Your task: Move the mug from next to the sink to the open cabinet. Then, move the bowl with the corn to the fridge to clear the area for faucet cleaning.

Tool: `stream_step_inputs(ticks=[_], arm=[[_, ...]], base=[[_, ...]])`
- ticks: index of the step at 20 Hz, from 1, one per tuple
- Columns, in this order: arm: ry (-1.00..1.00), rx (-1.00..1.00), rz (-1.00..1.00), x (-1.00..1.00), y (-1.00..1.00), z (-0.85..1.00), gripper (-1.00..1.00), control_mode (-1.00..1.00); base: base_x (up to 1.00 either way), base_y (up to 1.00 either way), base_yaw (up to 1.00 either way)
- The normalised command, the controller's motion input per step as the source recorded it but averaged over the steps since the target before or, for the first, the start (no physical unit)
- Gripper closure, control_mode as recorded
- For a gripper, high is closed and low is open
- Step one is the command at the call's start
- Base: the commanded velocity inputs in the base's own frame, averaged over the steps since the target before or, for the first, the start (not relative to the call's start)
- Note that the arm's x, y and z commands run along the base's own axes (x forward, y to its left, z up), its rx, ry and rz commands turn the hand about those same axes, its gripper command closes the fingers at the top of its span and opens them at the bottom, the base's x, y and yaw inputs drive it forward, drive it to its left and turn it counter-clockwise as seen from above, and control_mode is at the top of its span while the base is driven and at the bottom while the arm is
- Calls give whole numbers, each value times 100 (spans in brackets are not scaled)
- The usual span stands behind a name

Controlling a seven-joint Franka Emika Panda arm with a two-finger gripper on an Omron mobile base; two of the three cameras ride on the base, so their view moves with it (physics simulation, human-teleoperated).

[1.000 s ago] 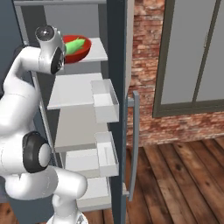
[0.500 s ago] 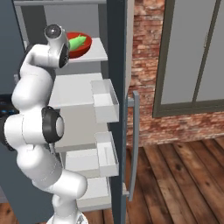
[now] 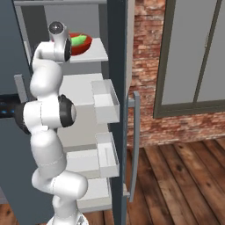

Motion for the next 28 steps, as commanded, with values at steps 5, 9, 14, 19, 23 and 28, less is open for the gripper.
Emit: stream_step_inputs(ticks=[5,9,14,19,23,28], arm=[[0,0,-1,-16,-1,0,-100,-100],[-2,1,-8,-91,-12,0,-100,-100],[-7,9,-9,-100,-31,-13,-100,-100],[-6,7,-16,-100,-23,-55,-100,-100],[1,1,-22,-100,3,-66,-100,-100],[8,0,-23,-100,16,-75,-100,-100]], base=[[0,0,0],[0,0,0],[0,0,0],[0,0,0],[0,0,0],[0,0,0]])
